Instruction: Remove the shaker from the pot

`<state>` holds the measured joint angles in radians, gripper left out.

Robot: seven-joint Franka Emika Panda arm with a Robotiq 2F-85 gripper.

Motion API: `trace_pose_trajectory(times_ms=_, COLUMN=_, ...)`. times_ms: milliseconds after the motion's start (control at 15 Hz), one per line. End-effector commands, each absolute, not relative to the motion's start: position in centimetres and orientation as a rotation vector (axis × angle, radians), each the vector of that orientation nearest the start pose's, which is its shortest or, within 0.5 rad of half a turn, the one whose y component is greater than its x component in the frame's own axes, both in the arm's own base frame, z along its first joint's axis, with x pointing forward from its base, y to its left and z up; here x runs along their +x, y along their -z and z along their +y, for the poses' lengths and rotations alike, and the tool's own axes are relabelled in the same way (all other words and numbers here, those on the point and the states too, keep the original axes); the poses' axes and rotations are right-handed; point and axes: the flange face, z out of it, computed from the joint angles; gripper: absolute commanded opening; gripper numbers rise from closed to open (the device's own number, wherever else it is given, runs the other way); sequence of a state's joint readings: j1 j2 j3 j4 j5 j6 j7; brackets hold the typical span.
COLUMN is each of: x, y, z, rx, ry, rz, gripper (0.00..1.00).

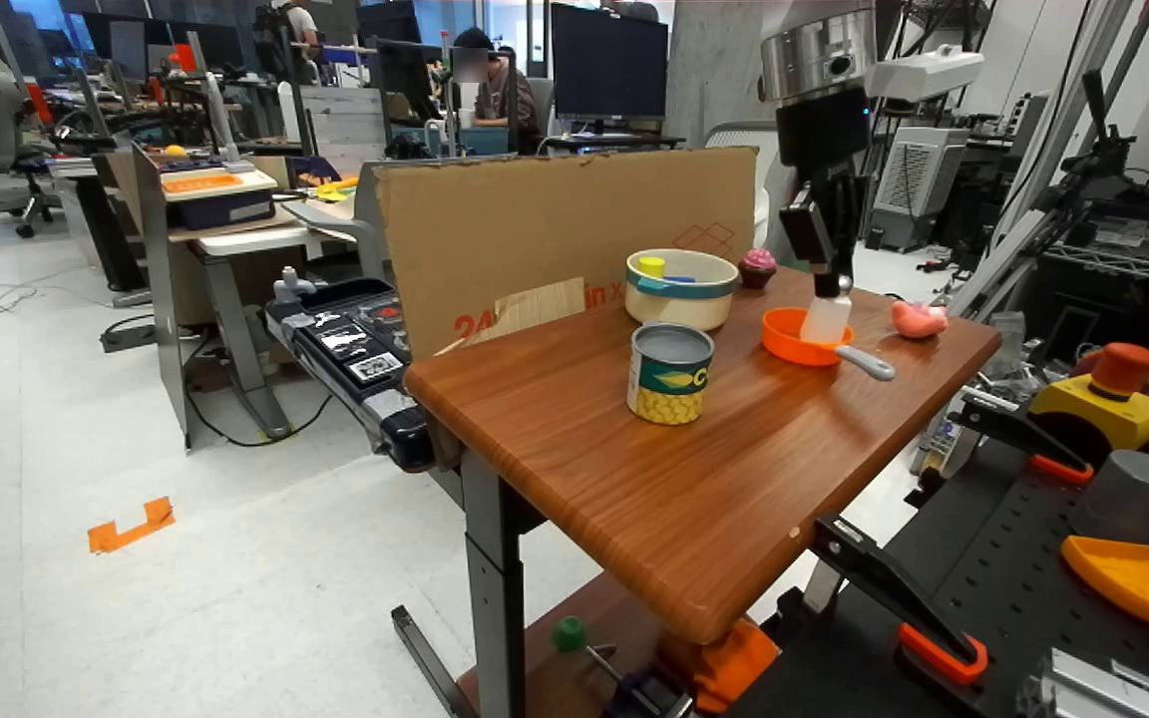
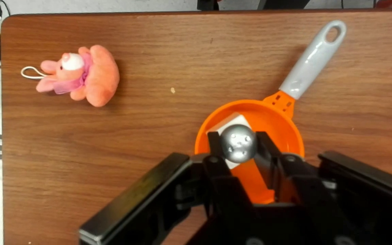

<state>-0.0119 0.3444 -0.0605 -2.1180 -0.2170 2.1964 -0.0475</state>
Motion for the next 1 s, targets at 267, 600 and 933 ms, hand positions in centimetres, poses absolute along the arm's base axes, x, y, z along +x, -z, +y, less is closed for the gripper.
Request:
trace_pose_trajectory(times_ms=267, x=55.6, y=-26.4, z=-4.3, rx=-3.277, ry=-0.305, rz=-0.069, gripper=0.07)
trace_pose_trajectory(times_ms=600, x=56.1, y=-31.1, z=-2.5, rx=-3.221, ry=-0.176, rz=0.147, gripper=0.07)
trace_pose_trajectory(times_ms=933, x=56.2, y=-33.6, z=-1.3, rx=-3.205, ry=-0.095, rz=0.274, gripper=0.07)
